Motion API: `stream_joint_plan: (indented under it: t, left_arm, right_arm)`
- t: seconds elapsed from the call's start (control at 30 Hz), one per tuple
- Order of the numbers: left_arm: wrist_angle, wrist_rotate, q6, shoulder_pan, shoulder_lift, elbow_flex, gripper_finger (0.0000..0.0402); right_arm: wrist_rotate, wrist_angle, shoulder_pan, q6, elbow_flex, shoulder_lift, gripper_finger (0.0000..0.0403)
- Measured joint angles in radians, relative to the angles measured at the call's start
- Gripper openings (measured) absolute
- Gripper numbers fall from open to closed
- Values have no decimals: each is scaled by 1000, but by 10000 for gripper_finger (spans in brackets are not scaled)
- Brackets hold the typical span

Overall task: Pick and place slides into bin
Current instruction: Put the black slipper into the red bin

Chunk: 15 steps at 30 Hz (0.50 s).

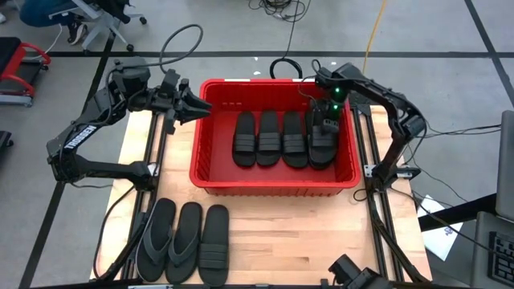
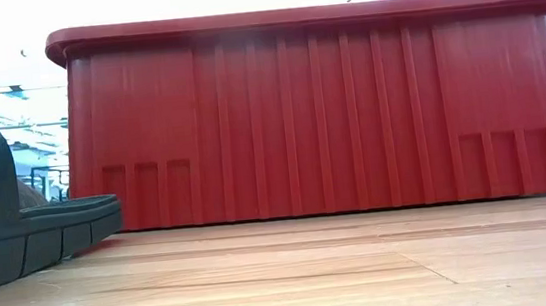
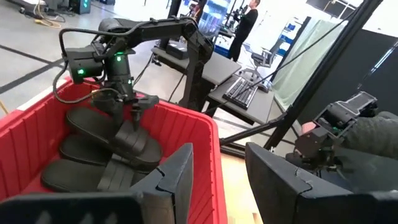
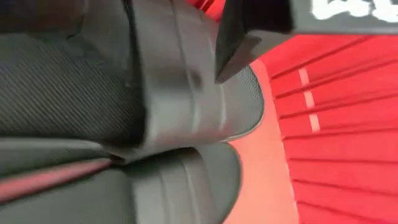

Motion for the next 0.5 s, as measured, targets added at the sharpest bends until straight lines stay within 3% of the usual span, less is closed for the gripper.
stream_joint_plan:
  t: [0.1, 0.23, 0.27, 0.5]
  left_arm:
    - [0, 0, 19, 0, 0, 0, 145]
    - [0, 0, 28, 0, 0, 0, 145]
    - [1, 0, 29, 0, 0, 0, 145]
    - [1, 0, 42, 0, 0, 0, 145]
  right_arm:
    - [24, -4, 24, -58, 0, 0, 146]
    - [24, -19, 56, -111, 0, -1, 30]
    - [24, -29, 64, -119, 0, -1, 17]
    - [68, -79, 106, -151, 0, -1, 6]
